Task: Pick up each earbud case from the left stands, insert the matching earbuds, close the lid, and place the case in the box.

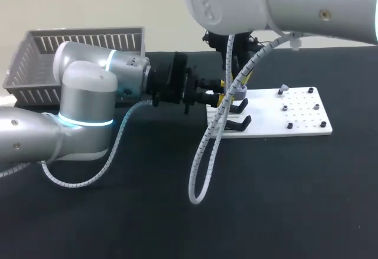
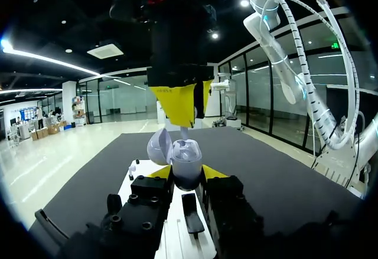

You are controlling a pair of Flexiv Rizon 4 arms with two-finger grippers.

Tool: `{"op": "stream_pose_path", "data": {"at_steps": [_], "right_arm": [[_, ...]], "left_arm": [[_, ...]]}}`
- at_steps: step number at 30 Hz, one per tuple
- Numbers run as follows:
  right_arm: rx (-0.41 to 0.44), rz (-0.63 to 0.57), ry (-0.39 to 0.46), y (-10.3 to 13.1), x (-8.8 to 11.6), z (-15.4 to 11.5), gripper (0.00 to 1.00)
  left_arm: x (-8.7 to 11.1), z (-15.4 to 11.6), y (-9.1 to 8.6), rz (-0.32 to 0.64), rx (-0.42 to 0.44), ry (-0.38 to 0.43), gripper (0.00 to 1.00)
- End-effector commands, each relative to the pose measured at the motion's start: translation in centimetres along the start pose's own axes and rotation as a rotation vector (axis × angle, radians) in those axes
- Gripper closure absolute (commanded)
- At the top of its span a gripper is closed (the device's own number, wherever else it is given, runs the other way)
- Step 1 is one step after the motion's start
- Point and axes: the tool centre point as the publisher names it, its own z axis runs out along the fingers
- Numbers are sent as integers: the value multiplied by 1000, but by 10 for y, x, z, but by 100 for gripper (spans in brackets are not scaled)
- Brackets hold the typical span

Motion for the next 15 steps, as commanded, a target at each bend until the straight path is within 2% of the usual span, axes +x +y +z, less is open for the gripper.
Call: {"op": "stream_pose_path", "data": {"at_steps": [1, 15], "right_arm": [[4, 1, 5, 1, -2, 3, 100], [4, 10, 12, 0, -7, 7, 100]], "left_arm": [[1, 0, 0, 2, -2, -1, 100], [1, 0, 0, 2, -2, -1, 100]]}}
